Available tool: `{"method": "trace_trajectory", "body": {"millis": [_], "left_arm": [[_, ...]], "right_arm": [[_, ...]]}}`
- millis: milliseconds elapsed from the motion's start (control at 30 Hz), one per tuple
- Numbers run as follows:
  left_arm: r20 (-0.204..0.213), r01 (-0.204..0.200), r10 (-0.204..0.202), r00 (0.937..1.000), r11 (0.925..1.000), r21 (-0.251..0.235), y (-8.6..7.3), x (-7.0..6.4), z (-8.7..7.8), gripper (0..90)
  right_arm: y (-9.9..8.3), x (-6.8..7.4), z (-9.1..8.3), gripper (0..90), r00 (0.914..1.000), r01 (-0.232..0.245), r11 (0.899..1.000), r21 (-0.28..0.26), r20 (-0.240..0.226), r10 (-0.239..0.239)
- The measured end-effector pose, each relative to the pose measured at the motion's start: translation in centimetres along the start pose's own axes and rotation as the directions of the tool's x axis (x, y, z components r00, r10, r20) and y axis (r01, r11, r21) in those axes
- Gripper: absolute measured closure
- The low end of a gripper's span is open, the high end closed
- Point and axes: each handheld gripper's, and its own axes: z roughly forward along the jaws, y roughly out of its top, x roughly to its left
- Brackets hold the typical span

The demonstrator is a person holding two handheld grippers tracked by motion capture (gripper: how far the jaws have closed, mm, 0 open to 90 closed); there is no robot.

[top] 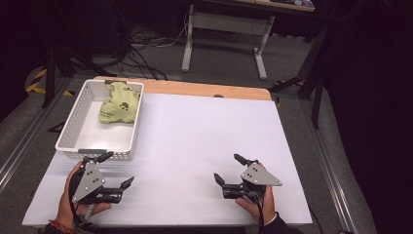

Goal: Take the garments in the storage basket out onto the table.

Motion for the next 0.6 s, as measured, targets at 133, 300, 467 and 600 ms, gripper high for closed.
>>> {"method": "trace_trajectory", "body": {"millis": [133, 300, 467, 600], "left_arm": [[0.0, 0.008, -0.008, 1.0, 1.0, 0.0, 0.04, 0.08, 0.11, 6.9], [0.019, -0.011, 0.011, 0.9998, 0.9999, 0.005, 0.01, 0.09, -0.07, 6.3], [-0.004, -0.006, 0.006, 1.0, 1.0, 0.005, 0.57, 0.27, -0.11, 7.7], [-0.031, -0.026, 0.027, 0.9992, 0.9995, 0.02, 0.9, 0.47, -0.4, 8.4]], "right_arm": [[-0.42, 0.12, -0.23, 11.0, 1.0, 0.002, 1.0, 0.007, 0.008, -0.002], [-0.52, 0.19, -0.28, 11.0, 1.0, 0.002, 1.0, 0.009, 0.005, -0.002], [-0.76, 0.05, -0.47, 10.8, 0.9999, 0.009, 1.0, 0.02, 0.004, -0.009], [-0.76, -0.03, -0.58, 10.7, 0.9999, 0.008, 1.0, 0.015, 0.009, -0.008]]}}
